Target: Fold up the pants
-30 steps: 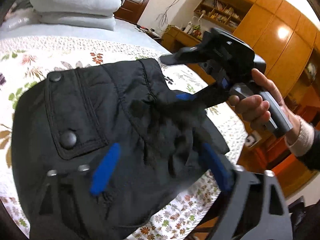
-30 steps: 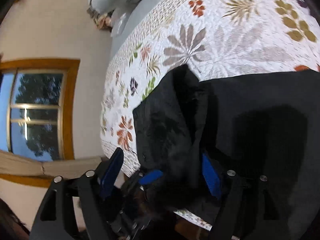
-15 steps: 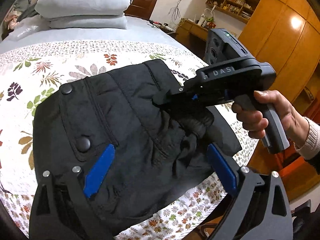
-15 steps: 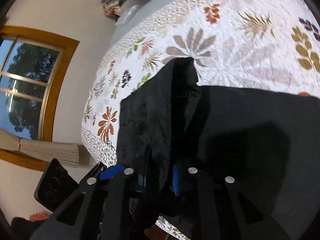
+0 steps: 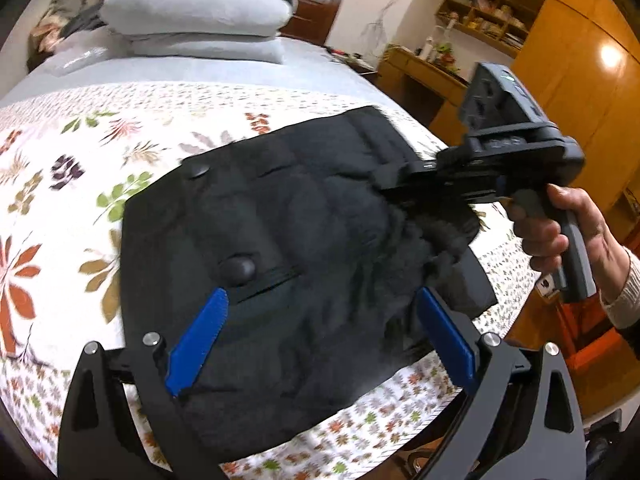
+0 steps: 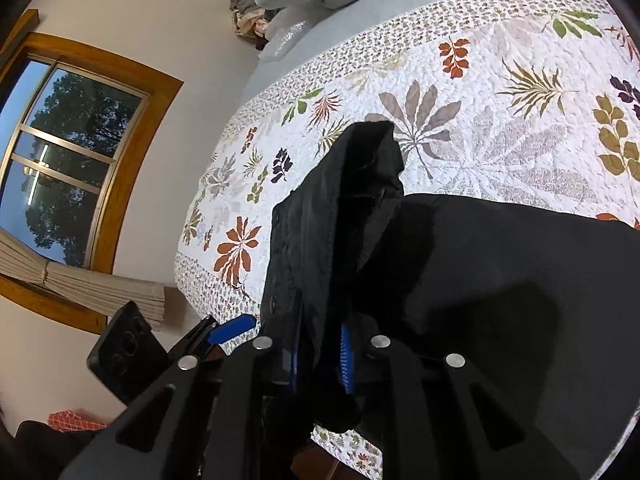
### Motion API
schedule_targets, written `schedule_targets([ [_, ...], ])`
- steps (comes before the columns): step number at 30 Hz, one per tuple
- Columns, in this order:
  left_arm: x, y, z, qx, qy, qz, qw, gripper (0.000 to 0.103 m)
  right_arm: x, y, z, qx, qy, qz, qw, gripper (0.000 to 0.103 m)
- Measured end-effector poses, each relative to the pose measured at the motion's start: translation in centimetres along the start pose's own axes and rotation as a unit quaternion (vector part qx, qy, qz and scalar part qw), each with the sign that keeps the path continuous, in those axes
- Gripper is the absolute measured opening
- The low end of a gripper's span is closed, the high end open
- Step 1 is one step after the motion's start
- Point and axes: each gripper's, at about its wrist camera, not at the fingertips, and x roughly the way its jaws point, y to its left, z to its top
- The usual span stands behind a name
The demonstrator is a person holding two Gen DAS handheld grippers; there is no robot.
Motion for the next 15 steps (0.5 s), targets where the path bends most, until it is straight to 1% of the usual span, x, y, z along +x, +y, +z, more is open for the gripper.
schedule_targets([
  [4,-1.2,2.2,-0.7,-0.019,-0.005,0.021,0.9996,0.095,-0.4,0.2,0.0,-0.001,-0.007,0.008,1.0,0.015],
  [7,-2.6,4.3,-1.0,-0.051,-0.016,0.028,0.9982,0.095,-0.4,0.7,0.0,-0.011,-0.006,0.012,1.0,0.015],
  [11,-4.4,7.4,-1.2,-0.097,-0.028,0.048,0.9938,0.095,0.1,2.4,1.0,-0.022,-0.007,0.035,0.999,0.015],
  [15,-5.3,8.7,-0.9,-0.122,-0.037,0.055,0.9903,0.095,0.1,4.2,1.9,-0.033,-0.009,0.056,0.998,0.015],
])
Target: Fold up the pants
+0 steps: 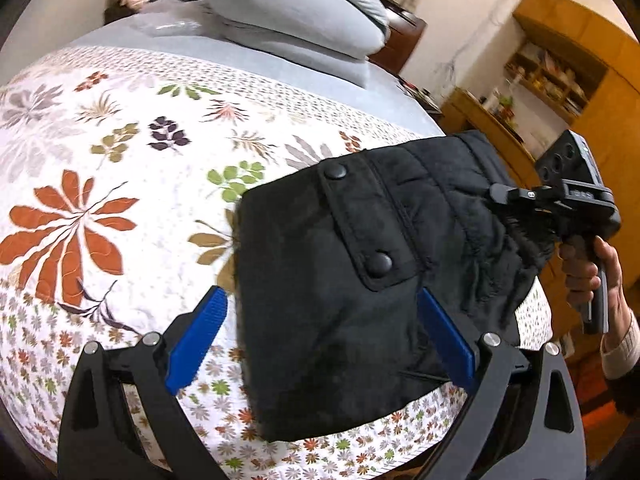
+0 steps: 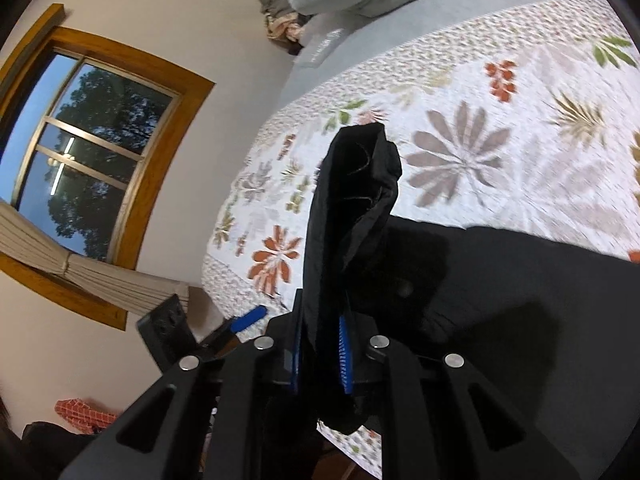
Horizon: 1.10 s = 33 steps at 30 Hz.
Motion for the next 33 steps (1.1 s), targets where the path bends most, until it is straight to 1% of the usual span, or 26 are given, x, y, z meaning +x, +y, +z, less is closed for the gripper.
schedule_targets([
  [2,-0.2,0.4,0.2,-0.011,-0.004,-0.002,0.9999,0.095,-0.7,1.1,0.2,-0.013,-0.004,0.002,1.0,0.014],
  [6,0.1,0.5,0.4,-0.011,-0.002,0.001,0.9999,0.096,-2.4,2.5,0.1,-0.029,-0.012,-0.003,0.999,0.012],
  [14,2.1,-1.1,-0.2,0.005,0.023,-0.011,0.9997,0.096,-6.2,4.1,-0.9,-0.052,-0.032,-0.006,0.998,0.009],
  [17,2.8,-1.5,-0.5,0.005,0.034,-0.015,0.9993,0.096,-6.8,4.5,-1.4,-0.059,-0.035,-0.013,0.998,0.009],
  [19,3.0,-2.0,-0.5,0.009,0.035,-0.02,0.9991,0.096,-7.3,4.1,-1.7,-0.052,-0.04,-0.015,0.998,0.009],
  [21,3.2,-2.6,-0.4,0.014,0.036,-0.027,0.9989,0.096,-8.3,3.2,-2.2,-0.04,-0.053,-0.015,0.998,0.008],
  [22,3.3,-3.1,-0.3,0.02,0.035,-0.034,0.9986,0.096,-8.9,2.9,-2.4,-0.034,-0.061,-0.016,0.997,0.008],
  [25,3.6,-4.2,-0.1,0.043,0.035,-0.037,0.9977,0.096,-10.5,1.8,-2.8,-0.022,-0.08,-0.025,0.996,0.008],
  [28,3.8,-5.2,0.0,0.066,0.031,-0.025,0.997,0.097,-12.0,1.0,-3.1,-0.015,-0.093,-0.044,0.995,0.008],
  [33,3.9,-6.0,0.0,0.071,0.031,-0.008,0.997,0.1,-14.4,-0.8,-3.9,-0.001,-0.112,-0.072,0.991,0.008],
])
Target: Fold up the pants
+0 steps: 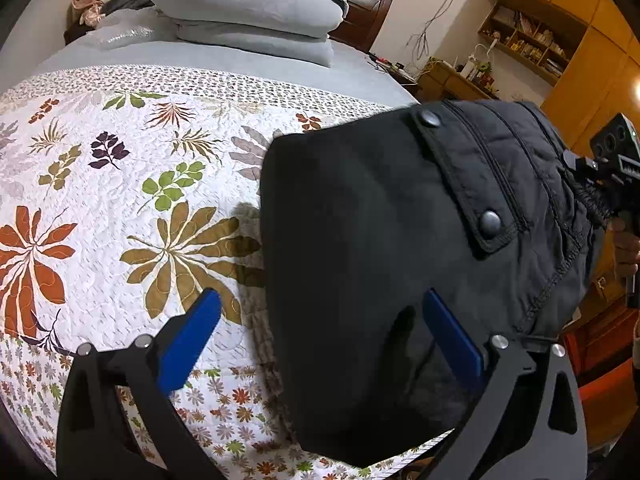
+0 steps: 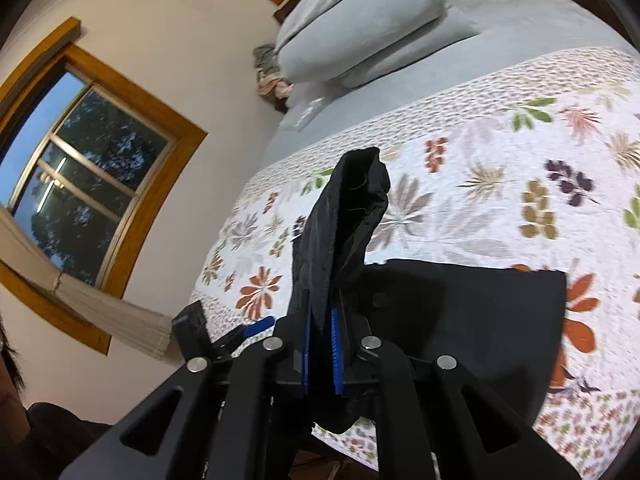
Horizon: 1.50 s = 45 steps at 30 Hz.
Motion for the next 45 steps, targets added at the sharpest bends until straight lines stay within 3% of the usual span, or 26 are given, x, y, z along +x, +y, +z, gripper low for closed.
schedule_targets([
  [11,0.6,-0.8,0.0,0.01,0.016,0.005,0.9998,0.1,-1.7,-2.5,-1.4,0.021,-0.008,-0.018,1.0,0.008],
  [22,0.1,-0.4,0.0,0.004,0.016,0.02,0.9997,0.1,3.3,0.3,-2.0,-0.001,0.044,0.024,0.999,0.008],
  [26,-0.2,-0.1,0.3,0.002,0.014,0.024,0.9996,0.1,2.8,1.4,-1.5,-0.012,0.034,0.032,0.999,0.007],
  [31,0.0,0.0,0.3,0.001,0.016,0.026,0.9995,0.1,-0.8,0.7,-1.0,-0.014,0.005,0.002,1.0,0.007],
  [37,0.7,-0.8,0.3,0.003,0.02,0.027,0.9995,0.1,-2.6,-2.3,-2.2,0.014,0.004,-0.036,0.999,0.007],
  [45,0.7,-1.7,0.6,0.015,0.021,0.025,0.9994,0.1,-2.4,-4.3,-3.7,0.037,0.002,-0.034,0.999,0.006],
])
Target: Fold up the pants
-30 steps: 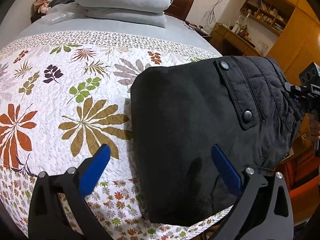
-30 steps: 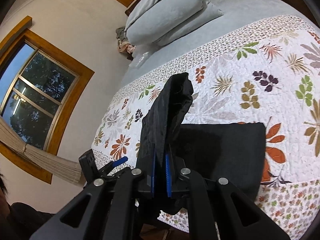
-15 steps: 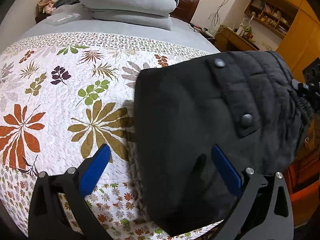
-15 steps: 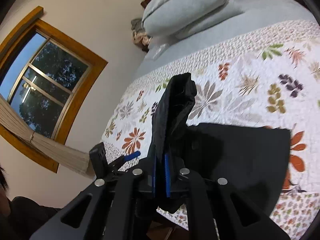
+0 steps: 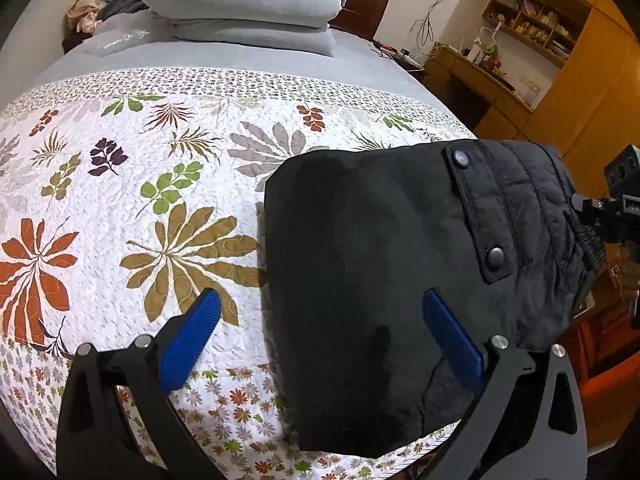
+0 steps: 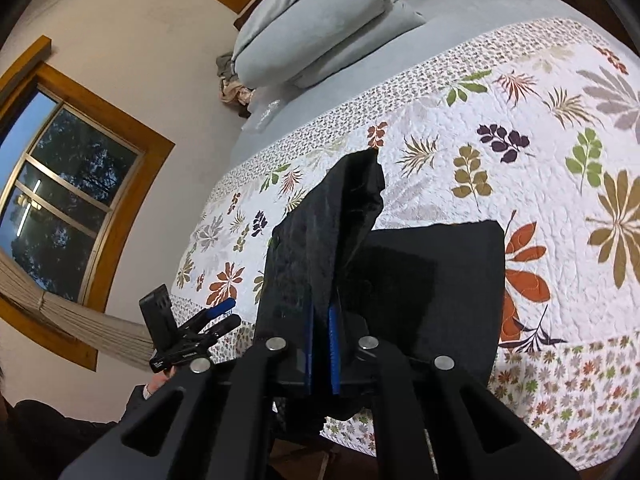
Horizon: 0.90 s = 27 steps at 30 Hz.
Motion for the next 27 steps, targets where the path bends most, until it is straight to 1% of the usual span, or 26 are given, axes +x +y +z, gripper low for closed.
schedule_targets([
  [3,0.0,0.0,0.0,-0.001,0.001,0.002,1.0,0.1,1.0,0.5,0.1,-0.005,0.005,0.007,1.0,0.006],
  [7,0.2,-0.1,0.0,-0.002,0.003,0.004,1.0,0.1,2.2,0.8,0.2,-0.017,0.017,-0.002,1.0,0.006],
  [9,0.3,-0.2,0.0,-0.003,0.004,0.006,1.0,0.1,2.1,0.5,0.2,-0.015,0.016,-0.005,1.0,0.006],
  [15,0.7,-0.2,0.0,-0.006,0.004,0.017,0.9998,0.1,0.7,-1.6,-0.3,0.002,0.003,-0.03,1.0,0.006],
  [19,1.5,-0.6,-0.1,-0.002,0.013,0.033,0.9994,0.1,0.6,-3.6,-0.8,0.013,0.007,-0.054,0.998,0.006],
  [24,2.0,-1.2,-0.2,0.003,0.02,0.042,0.9989,0.1,1.0,-5.3,-1.5,0.026,0.008,-0.059,0.998,0.005],
  [27,2.2,-1.4,-0.2,0.002,0.021,0.04,0.999,0.1,1.0,-5.7,-1.7,0.027,0.006,-0.06,0.998,0.005],
])
